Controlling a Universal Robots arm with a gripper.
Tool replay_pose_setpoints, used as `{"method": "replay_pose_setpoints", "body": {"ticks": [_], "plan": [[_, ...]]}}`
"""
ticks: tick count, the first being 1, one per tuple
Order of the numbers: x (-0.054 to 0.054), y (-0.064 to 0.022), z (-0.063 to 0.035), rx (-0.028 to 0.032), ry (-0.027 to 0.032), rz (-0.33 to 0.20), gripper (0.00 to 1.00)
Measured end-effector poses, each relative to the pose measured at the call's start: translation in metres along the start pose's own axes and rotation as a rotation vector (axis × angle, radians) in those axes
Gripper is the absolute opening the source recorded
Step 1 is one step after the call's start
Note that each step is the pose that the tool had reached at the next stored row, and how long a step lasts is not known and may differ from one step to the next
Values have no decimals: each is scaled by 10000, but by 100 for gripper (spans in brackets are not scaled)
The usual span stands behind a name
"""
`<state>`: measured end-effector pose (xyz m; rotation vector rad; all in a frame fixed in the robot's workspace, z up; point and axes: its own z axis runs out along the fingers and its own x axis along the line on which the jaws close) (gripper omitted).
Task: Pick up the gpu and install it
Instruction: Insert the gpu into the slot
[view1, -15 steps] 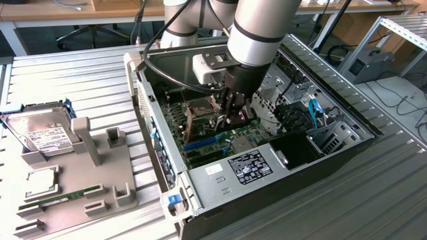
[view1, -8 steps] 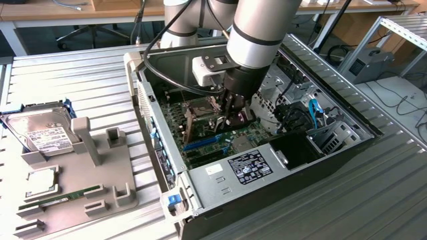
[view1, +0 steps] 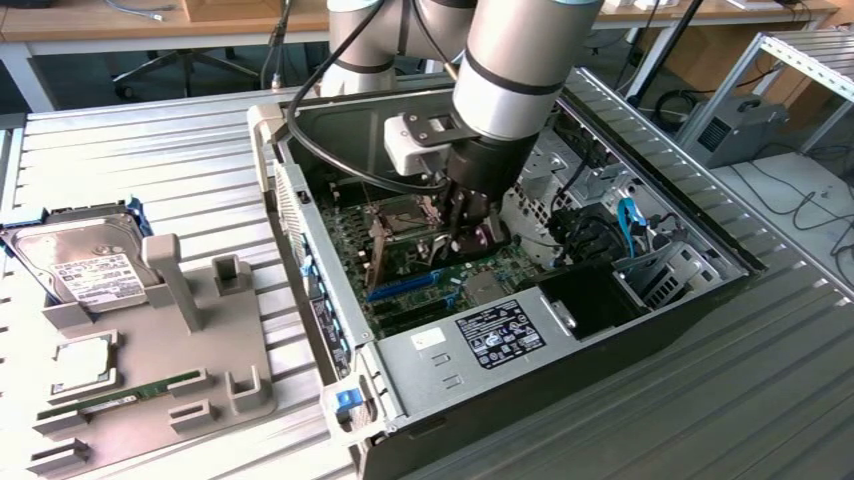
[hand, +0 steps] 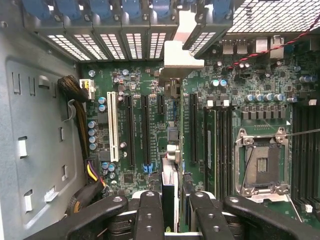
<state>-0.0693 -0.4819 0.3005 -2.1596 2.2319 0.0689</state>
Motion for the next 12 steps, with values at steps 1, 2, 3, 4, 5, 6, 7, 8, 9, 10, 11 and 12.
{"method": "replay_pose_setpoints", "body": {"ticks": [1, 2, 3, 4, 5, 6, 7, 8, 9, 10, 11, 12], "plan": [[1, 0, 2, 0, 1, 0, 26], [1, 1, 4, 0, 1, 0, 26], [1, 1, 7, 0, 0, 0, 26], [2, 1, 9, 0, 0, 0, 26], [2, 1, 11, 0, 0, 0, 26], [3, 1, 14, 0, 0, 0, 26], [3, 2, 16, 0, 1, -1, 26], [4, 2, 19, 0, 0, -1, 26], [4, 3, 22, 0, 0, 0, 26], [5, 3, 24, 0, 0, 0, 26], [5, 4, 27, 0, 0, -1, 26], [5, 4, 29, 0, 0, -1, 26]]}}
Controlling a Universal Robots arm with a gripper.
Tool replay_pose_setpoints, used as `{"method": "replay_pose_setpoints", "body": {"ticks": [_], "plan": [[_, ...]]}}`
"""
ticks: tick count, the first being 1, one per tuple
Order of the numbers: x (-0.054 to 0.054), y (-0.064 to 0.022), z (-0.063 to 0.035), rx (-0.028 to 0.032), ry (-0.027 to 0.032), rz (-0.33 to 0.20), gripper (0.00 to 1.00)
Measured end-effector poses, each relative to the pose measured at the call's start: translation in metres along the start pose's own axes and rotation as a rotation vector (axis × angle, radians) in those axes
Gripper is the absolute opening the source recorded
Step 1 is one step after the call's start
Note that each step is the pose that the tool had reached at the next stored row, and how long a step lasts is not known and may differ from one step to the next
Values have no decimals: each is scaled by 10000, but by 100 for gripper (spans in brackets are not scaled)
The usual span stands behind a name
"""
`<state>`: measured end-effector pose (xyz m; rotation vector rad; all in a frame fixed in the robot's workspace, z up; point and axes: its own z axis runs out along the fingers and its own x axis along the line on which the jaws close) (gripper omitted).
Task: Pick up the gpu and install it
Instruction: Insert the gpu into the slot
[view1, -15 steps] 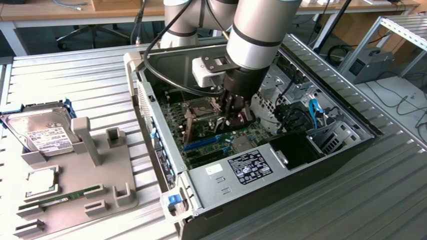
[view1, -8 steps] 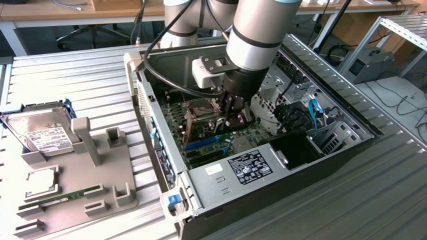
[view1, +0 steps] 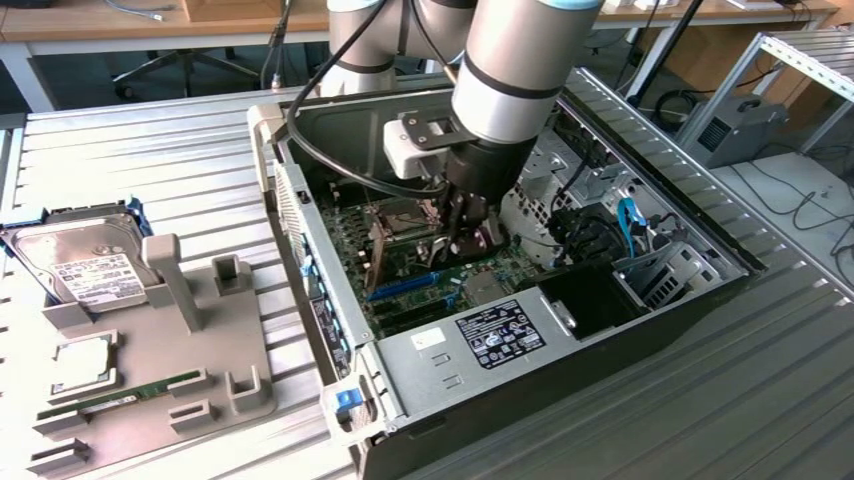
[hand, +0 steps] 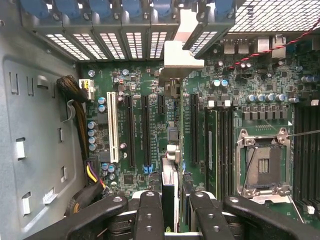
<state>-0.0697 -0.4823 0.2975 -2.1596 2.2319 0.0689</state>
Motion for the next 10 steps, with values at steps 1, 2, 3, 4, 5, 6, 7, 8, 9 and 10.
{"method": "replay_pose_setpoints", "body": {"ticks": [1, 2, 3, 4, 5, 6, 7, 8, 9, 10], "plan": [[0, 1, 3, 0, 0, 0, 26], [1, 1, 5, 0, 1, 0, 26], [1, 1, 7, 0, 0, 0, 26], [2, 2, 10, 0, 0, 0, 26], [2, 2, 12, 0, 0, 0, 26], [2, 2, 14, 0, 0, 0, 26], [3, 2, 17, 0, 1, 0, 26], [3, 3, 19, 0, 1, 0, 26], [3, 3, 22, 0, 0, 0, 26], [4, 3, 25, 0, 0, 0, 26]]}}
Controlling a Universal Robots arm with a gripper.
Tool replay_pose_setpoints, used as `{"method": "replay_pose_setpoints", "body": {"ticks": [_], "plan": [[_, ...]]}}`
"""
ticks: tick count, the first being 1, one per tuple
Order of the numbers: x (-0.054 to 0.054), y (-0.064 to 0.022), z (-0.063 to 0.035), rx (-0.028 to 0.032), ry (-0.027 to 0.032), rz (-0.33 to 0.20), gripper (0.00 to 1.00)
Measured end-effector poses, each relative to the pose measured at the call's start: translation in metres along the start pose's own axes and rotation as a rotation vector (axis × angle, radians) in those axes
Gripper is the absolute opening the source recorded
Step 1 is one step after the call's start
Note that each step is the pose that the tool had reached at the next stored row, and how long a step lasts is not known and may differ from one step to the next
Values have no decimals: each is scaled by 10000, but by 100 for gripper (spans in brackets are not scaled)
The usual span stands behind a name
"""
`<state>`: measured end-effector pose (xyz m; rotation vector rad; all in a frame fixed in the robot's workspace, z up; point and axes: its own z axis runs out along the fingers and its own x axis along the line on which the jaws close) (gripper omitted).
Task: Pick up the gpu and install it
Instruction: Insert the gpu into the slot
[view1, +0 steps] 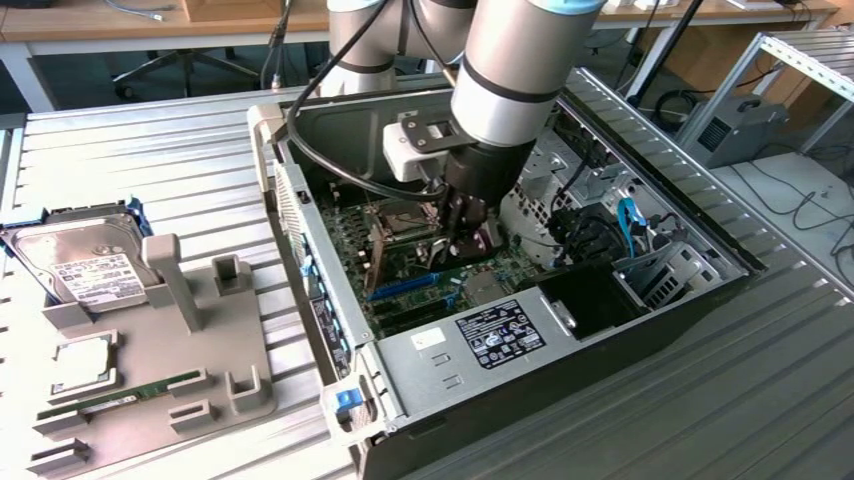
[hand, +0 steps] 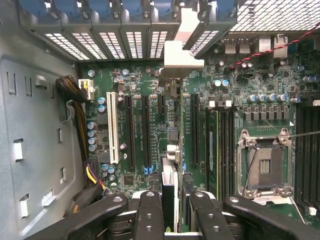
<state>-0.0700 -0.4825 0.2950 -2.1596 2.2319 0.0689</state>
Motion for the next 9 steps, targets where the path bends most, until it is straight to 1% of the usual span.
{"method": "replay_pose_setpoints", "body": {"ticks": [9], "plan": [[3, 1, 30, 0, 0, 0, 26]]}}
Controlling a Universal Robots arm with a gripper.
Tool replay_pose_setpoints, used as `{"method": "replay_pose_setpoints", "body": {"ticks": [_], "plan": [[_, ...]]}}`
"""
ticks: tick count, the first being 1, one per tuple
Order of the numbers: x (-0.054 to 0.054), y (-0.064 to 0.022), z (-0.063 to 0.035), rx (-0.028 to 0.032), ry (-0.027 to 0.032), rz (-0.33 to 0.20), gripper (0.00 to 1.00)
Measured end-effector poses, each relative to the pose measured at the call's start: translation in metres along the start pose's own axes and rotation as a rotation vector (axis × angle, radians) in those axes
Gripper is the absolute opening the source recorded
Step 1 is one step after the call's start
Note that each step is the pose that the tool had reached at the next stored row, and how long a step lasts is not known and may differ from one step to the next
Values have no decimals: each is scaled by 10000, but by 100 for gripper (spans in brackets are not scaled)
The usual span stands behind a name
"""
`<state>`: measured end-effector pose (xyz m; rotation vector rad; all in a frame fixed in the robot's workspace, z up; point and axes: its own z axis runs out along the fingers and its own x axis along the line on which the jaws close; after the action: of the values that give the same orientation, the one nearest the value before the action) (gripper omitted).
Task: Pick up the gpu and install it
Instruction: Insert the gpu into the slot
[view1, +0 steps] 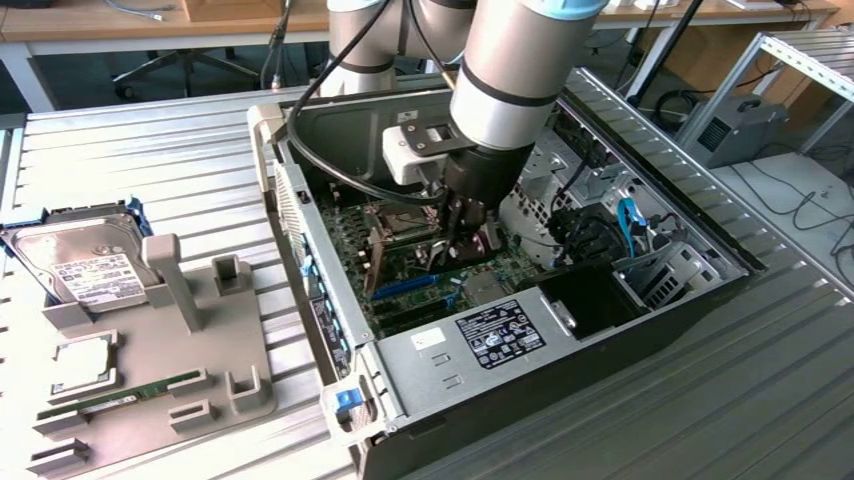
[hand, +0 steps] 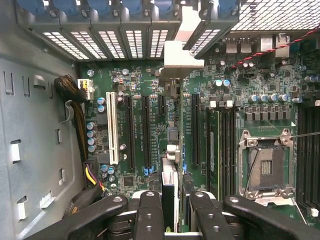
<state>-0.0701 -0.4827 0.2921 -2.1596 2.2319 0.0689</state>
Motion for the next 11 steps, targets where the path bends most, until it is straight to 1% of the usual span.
{"method": "replay_pose_setpoints", "body": {"ticks": [11], "plan": [[4, 2, 32, 0, 0, 0, 26]]}}
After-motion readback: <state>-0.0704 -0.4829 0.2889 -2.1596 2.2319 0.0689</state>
